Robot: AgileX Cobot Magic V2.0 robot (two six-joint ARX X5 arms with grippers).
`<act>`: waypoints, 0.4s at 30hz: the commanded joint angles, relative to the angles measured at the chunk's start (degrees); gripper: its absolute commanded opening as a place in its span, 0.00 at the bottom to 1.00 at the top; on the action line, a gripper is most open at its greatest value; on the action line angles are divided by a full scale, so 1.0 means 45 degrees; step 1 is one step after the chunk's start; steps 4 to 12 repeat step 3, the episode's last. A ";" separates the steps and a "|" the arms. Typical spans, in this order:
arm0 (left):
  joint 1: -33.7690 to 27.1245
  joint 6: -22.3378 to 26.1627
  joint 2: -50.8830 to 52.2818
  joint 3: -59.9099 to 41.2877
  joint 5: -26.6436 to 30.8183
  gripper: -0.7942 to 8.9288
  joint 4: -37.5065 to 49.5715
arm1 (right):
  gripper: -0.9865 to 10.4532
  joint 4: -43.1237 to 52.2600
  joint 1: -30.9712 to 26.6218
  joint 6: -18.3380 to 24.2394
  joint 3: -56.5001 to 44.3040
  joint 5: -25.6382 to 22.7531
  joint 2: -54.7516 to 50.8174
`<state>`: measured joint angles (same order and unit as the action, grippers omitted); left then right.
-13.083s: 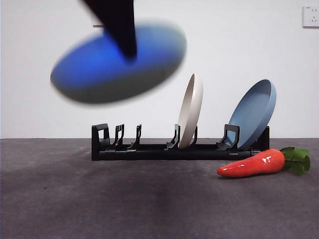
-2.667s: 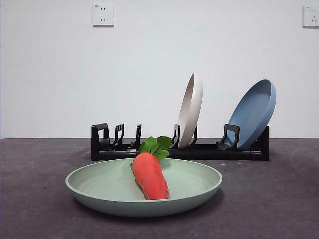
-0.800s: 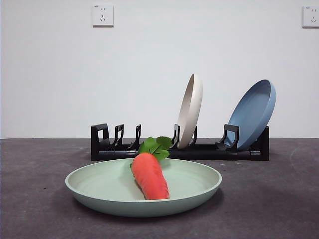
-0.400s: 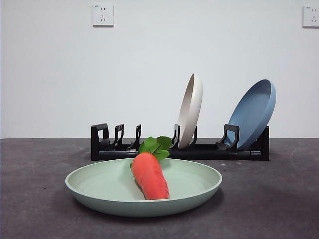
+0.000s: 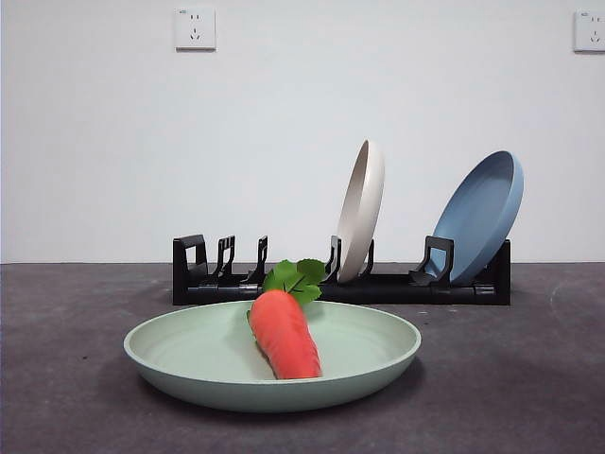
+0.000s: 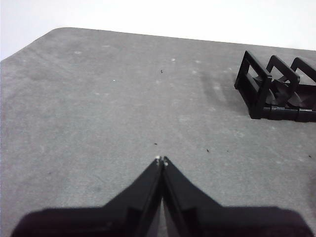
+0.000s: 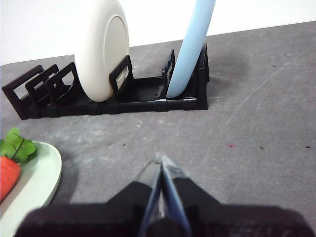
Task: Take the green plate from the plate rack,put the plate on the table,take the carrot from the table,put the carrot in the plate
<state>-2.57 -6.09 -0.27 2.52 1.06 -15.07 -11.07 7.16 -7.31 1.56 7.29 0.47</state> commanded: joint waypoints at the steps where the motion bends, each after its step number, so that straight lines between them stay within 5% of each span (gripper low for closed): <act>1: -0.0034 -0.0039 0.0019 -0.0160 0.0024 0.08 0.0000 | 0.09 -0.0039 0.0019 -0.0126 -0.0155 -0.0034 0.0005; 12: -0.0034 -0.0039 0.0019 -0.0160 0.0024 0.08 0.0000 | 0.09 -0.0039 0.0019 -0.0126 -0.0155 -0.0034 0.0005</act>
